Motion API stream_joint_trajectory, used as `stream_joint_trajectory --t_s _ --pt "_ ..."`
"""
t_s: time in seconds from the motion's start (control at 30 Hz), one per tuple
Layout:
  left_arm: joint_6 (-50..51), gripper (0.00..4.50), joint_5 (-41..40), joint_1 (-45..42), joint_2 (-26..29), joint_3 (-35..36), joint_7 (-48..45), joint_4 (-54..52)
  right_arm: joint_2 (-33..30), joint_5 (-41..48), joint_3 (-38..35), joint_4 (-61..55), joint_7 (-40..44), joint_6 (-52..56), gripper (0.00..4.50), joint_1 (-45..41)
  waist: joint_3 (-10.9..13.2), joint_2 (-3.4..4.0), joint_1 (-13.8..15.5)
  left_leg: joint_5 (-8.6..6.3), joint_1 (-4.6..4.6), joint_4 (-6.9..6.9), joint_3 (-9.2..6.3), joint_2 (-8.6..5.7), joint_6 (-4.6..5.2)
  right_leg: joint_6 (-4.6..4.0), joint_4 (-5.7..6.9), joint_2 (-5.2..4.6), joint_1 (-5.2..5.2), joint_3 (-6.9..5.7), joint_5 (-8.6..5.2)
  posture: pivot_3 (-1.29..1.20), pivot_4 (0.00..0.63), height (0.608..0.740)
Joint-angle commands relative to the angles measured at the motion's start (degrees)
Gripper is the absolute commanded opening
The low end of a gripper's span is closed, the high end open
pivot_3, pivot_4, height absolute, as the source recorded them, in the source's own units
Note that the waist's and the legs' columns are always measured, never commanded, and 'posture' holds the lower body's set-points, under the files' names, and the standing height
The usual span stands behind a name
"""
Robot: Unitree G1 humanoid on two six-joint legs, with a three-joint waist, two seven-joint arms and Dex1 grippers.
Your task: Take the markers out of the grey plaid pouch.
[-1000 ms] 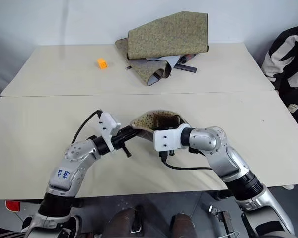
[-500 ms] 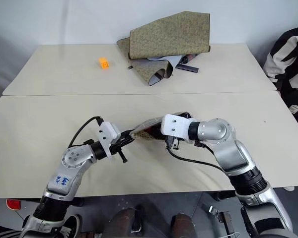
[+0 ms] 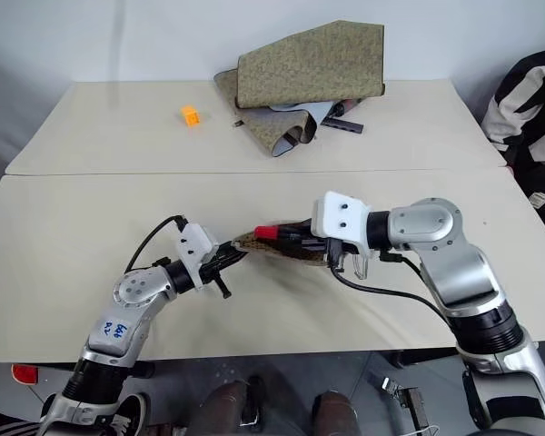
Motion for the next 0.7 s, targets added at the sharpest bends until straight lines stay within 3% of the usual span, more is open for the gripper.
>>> stream_joint_trajectory --t_s 0.03,0.13,0.2,0.3,0.47,0.7 --pt "-0.15 0.00 -0.66 0.30 0.42 1.57 -0.03 -0.29 -0.58 7.60 -8.55 -0.71 -3.20 7.85 0.65 -3.29 0.00 0.00 -0.03 0.00 0.00 0.00 0.00 0.00 0.00 0.00 -0.01 -0.01 0.00 0.00 0.00 0.00 0.150 0.740" --pt "-0.09 0.00 -0.99 0.62 0.85 2.08 -0.46 -0.63 -0.95 8.07 -12.72 4.47 -8.43 11.96 0.65 -4.30 0.00 -0.01 -0.06 0.00 0.00 0.00 -0.02 0.03 0.00 -0.02 -0.01 -0.04 0.00 0.00 0.01 0.00 0.150 0.740" --pt "-0.18 0.00 -1.00 0.68 0.93 2.19 -0.59 -0.69 -1.40 1.15 -13.14 11.26 -17.20 9.71 0.65 -4.42 0.00 -0.01 -0.08 -0.01 0.00 0.00 -0.02 0.04 -0.01 -0.03 -0.02 -0.04 0.00 -0.01 0.02 0.00 0.150 0.740" --pt "-0.26 0.00 -0.92 0.55 0.94 2.12 -0.59 -0.61 -2.33 -3.78 -11.81 15.75 -22.23 6.50 0.65 -2.95 0.00 0.00 0.10 0.00 -0.07 0.00 0.01 -0.03 -0.01 -0.03 -0.01 -0.02 -0.06 -0.02 0.01 0.00 0.150 0.740" --pt "-0.17 0.00 -1.11 0.26 0.85 2.23 -0.67 -0.81 3.83 -2.77 -17.28 21.72 -33.26 13.82 0.65 1.78 0.00 0.00 -0.08 0.03 -0.15 -0.01 0.04 0.00 0.01 -0.02 0.01 0.10 -0.12 -0.06 0.01 0.00 0.150 0.740" --pt "-0.24 0.00 -1.12 0.10 0.80 2.59 -0.65 -0.67 5.63 -2.37 -17.89 20.38 -36.49 14.86 0.65 6.91 0.01 0.02 -0.12 0.07 -0.18 -0.01 0.05 -0.04 0.07 -0.02 0.01 0.12 -0.13 -0.06 0.02 0.00 0.150 0.740"
